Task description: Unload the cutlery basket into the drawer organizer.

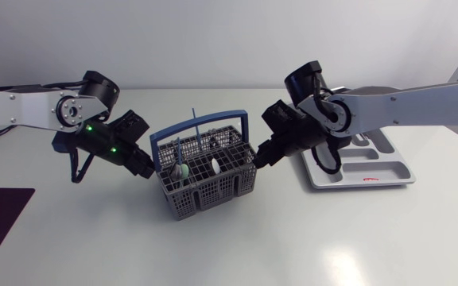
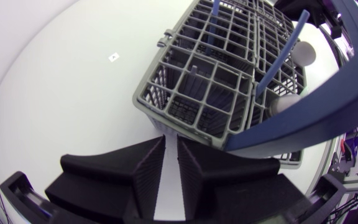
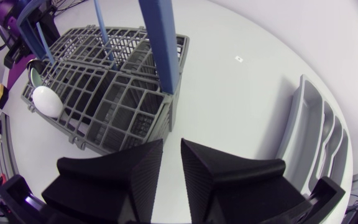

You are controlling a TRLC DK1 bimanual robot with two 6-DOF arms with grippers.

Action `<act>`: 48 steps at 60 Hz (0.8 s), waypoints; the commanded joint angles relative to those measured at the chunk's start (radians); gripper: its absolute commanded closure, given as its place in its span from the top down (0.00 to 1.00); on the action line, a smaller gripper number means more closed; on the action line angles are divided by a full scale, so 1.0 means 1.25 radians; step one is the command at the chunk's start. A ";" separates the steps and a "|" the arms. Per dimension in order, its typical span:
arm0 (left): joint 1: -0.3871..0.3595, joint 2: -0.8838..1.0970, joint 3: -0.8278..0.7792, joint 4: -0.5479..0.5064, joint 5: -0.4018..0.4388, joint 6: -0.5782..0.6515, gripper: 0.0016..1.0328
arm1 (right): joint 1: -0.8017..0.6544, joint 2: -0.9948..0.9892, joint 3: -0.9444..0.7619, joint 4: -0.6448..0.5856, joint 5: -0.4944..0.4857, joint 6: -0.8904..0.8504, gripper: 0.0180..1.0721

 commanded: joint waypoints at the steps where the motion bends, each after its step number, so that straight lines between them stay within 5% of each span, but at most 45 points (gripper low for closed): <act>1: -0.030 0.041 0.073 0.021 0.028 -0.030 0.21 | 0.017 -0.028 -0.030 -0.005 -0.028 -0.002 0.26; 25: -0.091 0.165 0.220 0.021 0.026 -0.062 0.21 | 0.013 -0.078 -0.068 -0.021 -0.001 0.014 0.26; 48: -0.078 0.130 0.145 0.020 0.026 -0.052 0.21 | -0.001 -0.059 -0.059 0.008 0.007 0.018 0.27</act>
